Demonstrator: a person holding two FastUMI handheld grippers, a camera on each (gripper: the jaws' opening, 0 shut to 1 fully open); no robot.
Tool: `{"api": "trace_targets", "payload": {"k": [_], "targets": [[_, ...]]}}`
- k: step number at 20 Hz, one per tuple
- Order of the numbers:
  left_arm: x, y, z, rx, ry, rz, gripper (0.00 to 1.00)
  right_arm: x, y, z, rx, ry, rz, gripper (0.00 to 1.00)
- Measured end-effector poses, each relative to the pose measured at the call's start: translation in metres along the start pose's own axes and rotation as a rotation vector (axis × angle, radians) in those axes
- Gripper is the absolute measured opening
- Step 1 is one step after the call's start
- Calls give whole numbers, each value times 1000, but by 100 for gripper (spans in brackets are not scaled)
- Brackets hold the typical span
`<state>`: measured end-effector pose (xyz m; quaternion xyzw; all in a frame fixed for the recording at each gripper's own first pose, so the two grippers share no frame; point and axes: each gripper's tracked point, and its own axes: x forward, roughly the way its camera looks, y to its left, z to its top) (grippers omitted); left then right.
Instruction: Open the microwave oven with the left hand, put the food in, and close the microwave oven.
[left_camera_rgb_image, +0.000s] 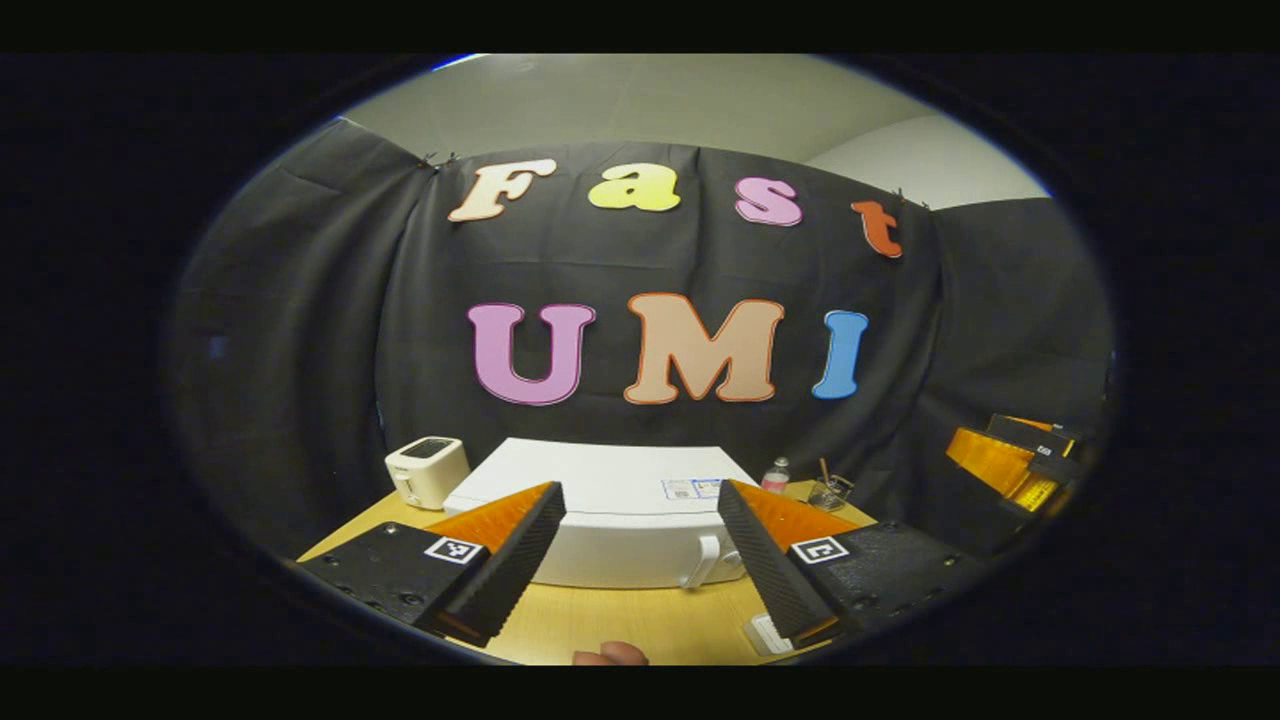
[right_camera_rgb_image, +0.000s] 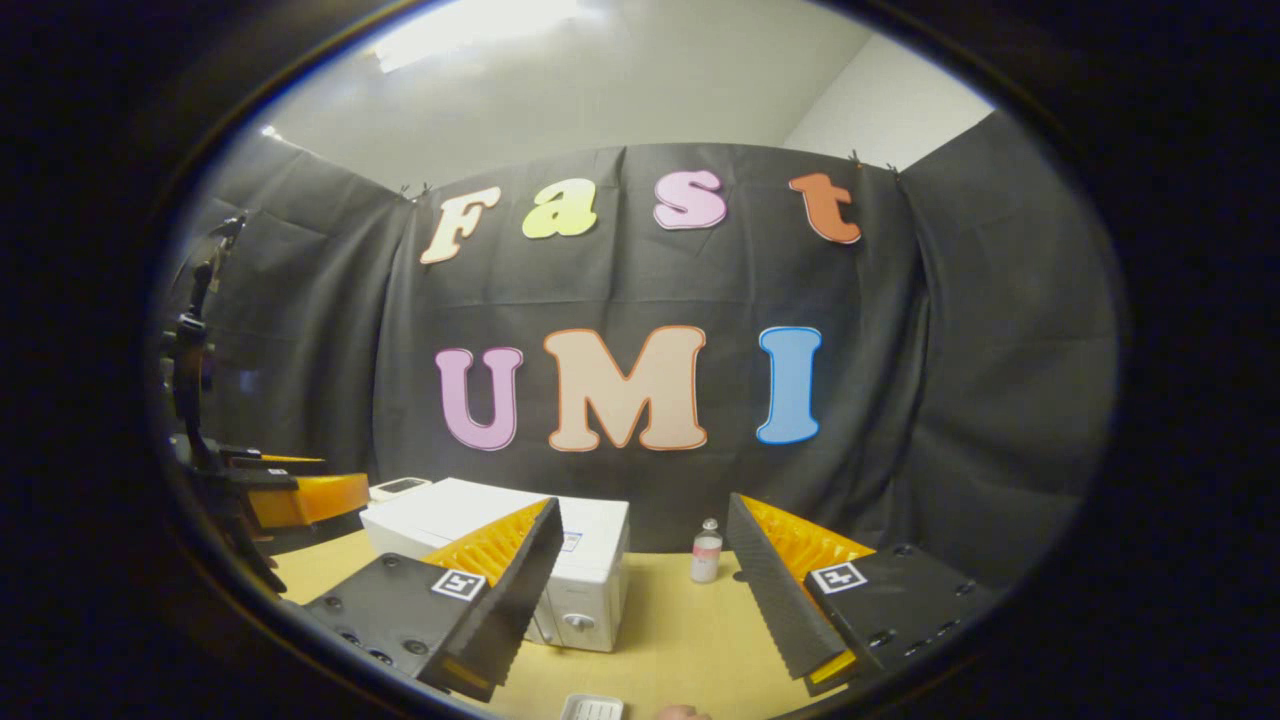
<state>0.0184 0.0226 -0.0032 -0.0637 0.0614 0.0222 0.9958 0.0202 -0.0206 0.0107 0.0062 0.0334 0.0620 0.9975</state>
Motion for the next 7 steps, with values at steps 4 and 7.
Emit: {"api": "trace_targets", "payload": {"k": [4, 7], "targets": [[-1, -4, 0, 6, 2, -13, 94, -3, -3, 1, -8, -4, -11, 94], [-3, -6, -2, 20, -1, -23, 96, -5, -2, 2, 6, -3, -17, 94]]}}
